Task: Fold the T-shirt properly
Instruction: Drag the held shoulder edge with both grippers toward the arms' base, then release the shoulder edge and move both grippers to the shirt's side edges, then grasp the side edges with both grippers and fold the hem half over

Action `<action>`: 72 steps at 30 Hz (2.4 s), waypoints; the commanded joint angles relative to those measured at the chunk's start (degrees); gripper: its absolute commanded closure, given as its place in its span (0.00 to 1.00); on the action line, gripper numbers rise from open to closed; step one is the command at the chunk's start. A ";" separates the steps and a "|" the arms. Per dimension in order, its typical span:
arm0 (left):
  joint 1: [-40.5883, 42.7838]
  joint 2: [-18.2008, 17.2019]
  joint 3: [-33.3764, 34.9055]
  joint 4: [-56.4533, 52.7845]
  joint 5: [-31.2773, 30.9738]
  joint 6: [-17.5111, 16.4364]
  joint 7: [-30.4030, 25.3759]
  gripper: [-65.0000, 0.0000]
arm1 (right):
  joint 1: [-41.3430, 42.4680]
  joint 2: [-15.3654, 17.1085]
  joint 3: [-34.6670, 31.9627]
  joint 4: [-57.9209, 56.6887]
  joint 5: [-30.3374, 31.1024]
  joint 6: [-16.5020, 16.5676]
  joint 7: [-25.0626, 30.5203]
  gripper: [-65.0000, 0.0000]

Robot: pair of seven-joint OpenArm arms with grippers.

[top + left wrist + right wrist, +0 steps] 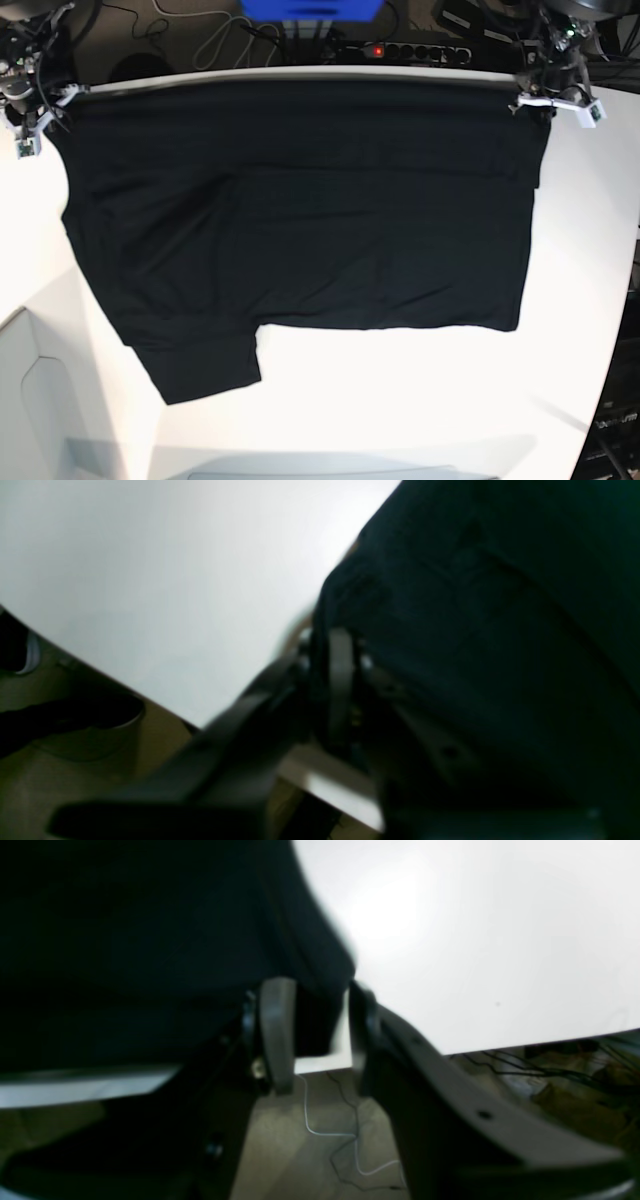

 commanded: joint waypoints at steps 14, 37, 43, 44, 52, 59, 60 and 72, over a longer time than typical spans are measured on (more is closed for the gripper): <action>-0.35 0.32 -1.97 11.01 0.21 0.43 -1.80 0.25 | 7.44 0.75 -0.18 8.30 0.37 -0.66 0.55 0.56; -48.96 -8.82 11.04 -24.15 17.79 0.43 -2.33 0.25 | 56.76 8.57 -27.61 -50.68 0.28 -11.96 19.89 0.45; -55.03 -13.22 19.13 -41.03 17.88 0.35 -14.64 0.25 | 59.22 10.07 -31.13 -64.75 0.20 -14.34 32.46 0.45; -56.08 -14.01 21.24 -43.76 17.62 0.35 -16.57 0.25 | 59.22 10.42 -31.13 -66.16 0.20 -14.34 33.61 0.45; -63.12 -15.76 27.39 -62.22 17.71 0.35 -26.24 0.25 | 57.73 10.42 -31.13 -67.12 0.28 -18.55 35.28 0.45; -64.26 -15.59 33.54 -68.90 17.44 0.35 -31.25 0.25 | 55.00 9.10 -31.13 -67.12 0.28 -18.73 35.37 0.45; -64.26 -15.59 34.51 -69.34 17.44 0.35 -31.87 0.25 | 54.74 9.10 -31.13 -67.12 0.28 -18.73 35.37 0.45; -65.49 -15.15 40.23 -74.09 17.27 0.35 -32.31 0.26 | 52.63 7.87 -31.13 -67.12 0.28 -18.82 35.28 0.62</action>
